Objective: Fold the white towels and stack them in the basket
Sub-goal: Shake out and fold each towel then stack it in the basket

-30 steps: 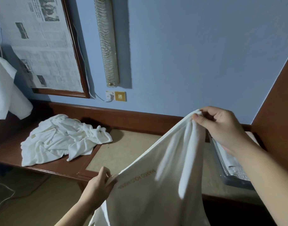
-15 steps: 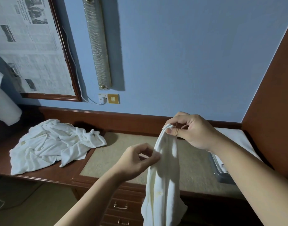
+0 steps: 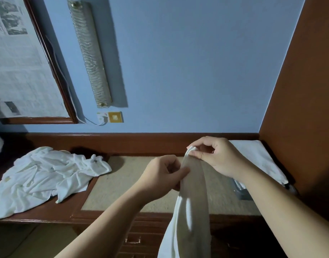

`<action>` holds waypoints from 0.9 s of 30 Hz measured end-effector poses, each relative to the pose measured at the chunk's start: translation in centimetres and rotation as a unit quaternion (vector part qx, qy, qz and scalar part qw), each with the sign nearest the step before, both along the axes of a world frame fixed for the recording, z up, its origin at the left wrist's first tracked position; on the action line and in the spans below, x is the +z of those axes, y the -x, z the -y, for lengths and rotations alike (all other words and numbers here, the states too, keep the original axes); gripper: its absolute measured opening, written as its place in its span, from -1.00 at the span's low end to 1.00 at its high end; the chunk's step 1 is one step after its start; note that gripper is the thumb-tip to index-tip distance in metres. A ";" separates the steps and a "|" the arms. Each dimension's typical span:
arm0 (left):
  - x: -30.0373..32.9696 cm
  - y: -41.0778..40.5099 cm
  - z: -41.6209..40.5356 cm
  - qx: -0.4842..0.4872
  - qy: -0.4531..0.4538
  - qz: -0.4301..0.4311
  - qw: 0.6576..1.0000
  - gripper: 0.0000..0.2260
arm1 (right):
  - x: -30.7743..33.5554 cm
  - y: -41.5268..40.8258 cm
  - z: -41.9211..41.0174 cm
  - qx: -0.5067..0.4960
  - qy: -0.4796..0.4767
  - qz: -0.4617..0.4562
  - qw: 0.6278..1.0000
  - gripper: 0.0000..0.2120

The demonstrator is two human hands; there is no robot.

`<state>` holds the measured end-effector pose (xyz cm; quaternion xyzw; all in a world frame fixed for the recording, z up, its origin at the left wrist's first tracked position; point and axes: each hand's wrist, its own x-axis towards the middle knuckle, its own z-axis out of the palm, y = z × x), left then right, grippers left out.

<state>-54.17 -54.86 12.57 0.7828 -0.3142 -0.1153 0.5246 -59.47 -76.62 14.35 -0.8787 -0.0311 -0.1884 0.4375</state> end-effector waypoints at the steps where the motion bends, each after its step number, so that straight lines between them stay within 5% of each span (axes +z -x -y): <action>1: 0.1 0.1 0.3 0.012 0.003 -0.019 1.000 -0.73 | -0.8 0.3 -0.2 -0.045 -0.008 0.020 0.999 -0.85; 5: 0.9 0.2 1.5 0.077 0.046 -0.086 0.992 -0.73 | -5.1 3.2 -3.3 -0.212 -0.043 0.163 0.963 -0.85; 8: 2.1 0.3 2.5 0.103 0.078 -0.093 0.987 -0.76 | -8.6 5.3 -7.7 -0.203 -0.075 0.135 0.967 -0.82; 14: 4.4 0.4 3.9 0.126 0.065 -0.015 0.990 -0.79 | -11.1 4.5 -10.0 -0.265 0.038 0.181 0.946 -0.51; 21: 4.4 0.6 4.4 0.194 -0.010 0.274 0.942 -0.68 | -11.1 3.0 -10.0 -0.352 0.207 0.199 0.891 -0.53; 27: 4.0 -0.8 4.1 0.161 -0.030 0.429 0.888 -0.77 | -12.3 2.2 -12.5 -0.362 0.224 0.114 0.898 -0.49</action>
